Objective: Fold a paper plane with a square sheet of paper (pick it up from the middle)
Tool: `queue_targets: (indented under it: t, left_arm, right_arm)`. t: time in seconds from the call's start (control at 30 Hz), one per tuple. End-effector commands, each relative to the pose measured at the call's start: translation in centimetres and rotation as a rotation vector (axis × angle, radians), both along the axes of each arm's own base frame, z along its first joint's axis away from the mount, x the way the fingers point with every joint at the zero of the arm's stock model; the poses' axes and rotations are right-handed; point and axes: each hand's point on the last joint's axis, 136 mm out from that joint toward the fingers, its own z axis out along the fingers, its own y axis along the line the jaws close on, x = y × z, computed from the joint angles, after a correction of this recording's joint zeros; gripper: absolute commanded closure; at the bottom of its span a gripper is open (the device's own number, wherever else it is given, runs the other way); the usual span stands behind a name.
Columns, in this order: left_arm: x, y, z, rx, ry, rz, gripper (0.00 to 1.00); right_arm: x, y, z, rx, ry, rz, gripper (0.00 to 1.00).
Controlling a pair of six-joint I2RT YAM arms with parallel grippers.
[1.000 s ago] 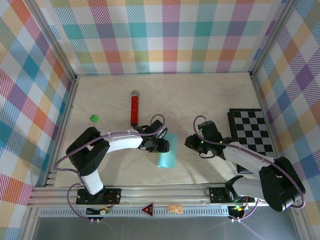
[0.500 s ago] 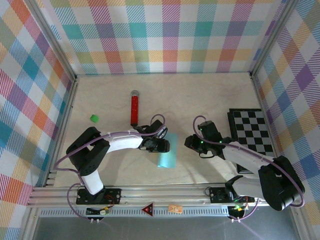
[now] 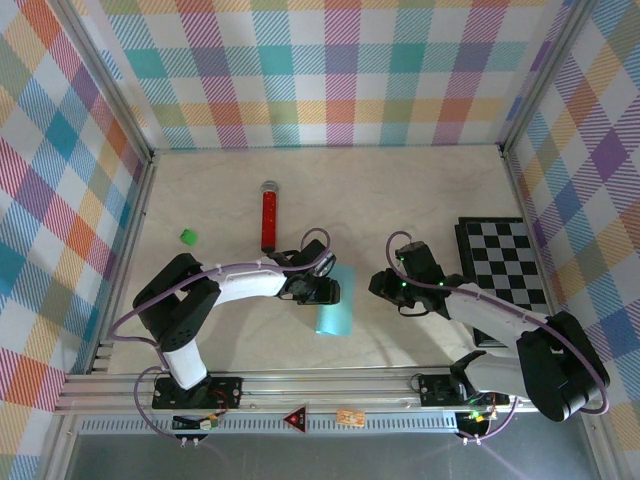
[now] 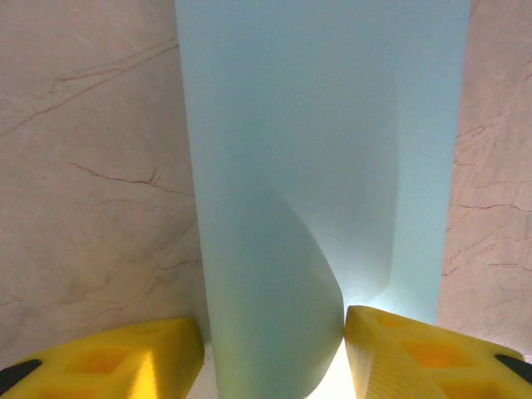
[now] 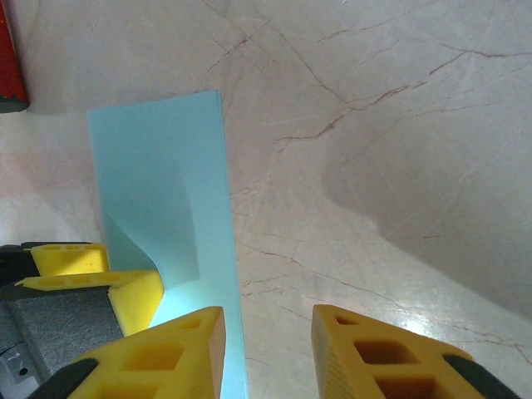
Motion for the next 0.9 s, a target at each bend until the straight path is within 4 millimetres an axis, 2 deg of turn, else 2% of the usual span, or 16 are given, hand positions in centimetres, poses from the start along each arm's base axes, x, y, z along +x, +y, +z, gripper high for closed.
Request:
queue_targets:
  t: [0.0, 0.87]
  left_arm:
    - [-1.84, 5.23, -6.45, 0.248, 0.076, 0.024, 0.46]
    - [-2.21, 5.7, -7.05, 0.286, 0.076, -0.006, 0.46]
  right_arm:
    - [0.2, 0.3, 0.44, 0.022, -0.007, 0.0, 0.66]
    - [0.32, 0.44, 0.16, 0.025, 0.0, -0.003, 0.65]
